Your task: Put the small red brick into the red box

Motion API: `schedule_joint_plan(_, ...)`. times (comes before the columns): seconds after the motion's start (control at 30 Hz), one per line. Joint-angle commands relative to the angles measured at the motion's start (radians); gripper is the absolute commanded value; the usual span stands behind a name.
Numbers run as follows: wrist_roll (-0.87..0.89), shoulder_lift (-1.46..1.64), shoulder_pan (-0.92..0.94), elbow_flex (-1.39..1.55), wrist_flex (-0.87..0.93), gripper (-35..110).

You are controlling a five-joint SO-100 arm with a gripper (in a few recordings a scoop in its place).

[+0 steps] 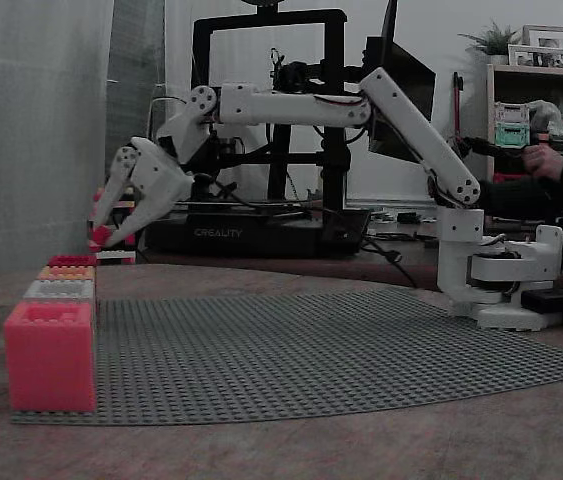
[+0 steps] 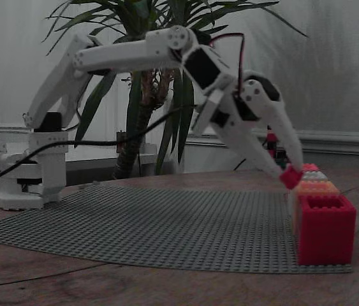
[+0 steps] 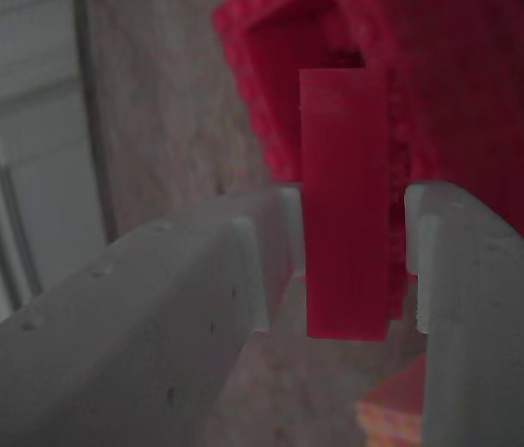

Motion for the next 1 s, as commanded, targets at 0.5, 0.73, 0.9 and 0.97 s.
schedule_joint_plan(0.5,-0.06,-0.098,0.0,-0.275,-0.029,9)
schedule_joint_plan(0.73,-0.06,-0.081,0.0,-0.276,-0.02,13)
schedule_joint_plan(0.9,-0.032,0.117,0.0,-0.115,0.011,0)
schedule_joint_plan(0.97,-0.006,0.301,0.0,0.052,0.011,0)
